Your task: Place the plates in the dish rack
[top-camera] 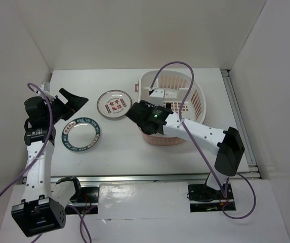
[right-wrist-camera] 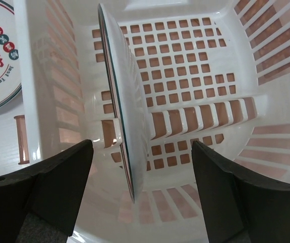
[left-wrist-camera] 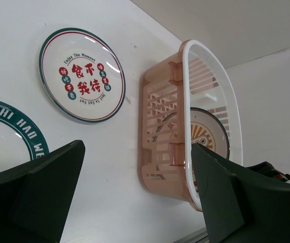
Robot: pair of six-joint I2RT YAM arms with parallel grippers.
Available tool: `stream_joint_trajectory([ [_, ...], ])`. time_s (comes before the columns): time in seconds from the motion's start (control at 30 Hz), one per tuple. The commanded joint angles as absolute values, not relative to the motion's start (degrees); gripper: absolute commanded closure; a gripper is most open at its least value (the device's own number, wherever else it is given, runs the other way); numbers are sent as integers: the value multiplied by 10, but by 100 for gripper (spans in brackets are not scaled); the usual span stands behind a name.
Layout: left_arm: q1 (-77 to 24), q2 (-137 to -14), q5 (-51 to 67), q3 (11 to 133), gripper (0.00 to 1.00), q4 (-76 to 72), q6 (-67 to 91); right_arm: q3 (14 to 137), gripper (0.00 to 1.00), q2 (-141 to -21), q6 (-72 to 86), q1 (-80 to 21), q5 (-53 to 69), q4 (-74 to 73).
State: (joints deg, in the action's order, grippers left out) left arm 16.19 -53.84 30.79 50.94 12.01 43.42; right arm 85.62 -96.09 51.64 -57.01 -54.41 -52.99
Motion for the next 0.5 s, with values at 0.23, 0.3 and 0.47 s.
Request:
stream_joint_trajectory([
  [0.23, 161, -551, 321, 532, 0, 99, 419, 945, 14, -945, 546, -597, -618, -617],
  [0.3, 161, -562, 321, 524, 0, 78, 431, 973, 14, -936, 537, -604, -629, -628],
  [0.47, 161, -619, 336, 504, 0, -14, 477, 1048, 6, -922, 495, -649, -687, -704],
])
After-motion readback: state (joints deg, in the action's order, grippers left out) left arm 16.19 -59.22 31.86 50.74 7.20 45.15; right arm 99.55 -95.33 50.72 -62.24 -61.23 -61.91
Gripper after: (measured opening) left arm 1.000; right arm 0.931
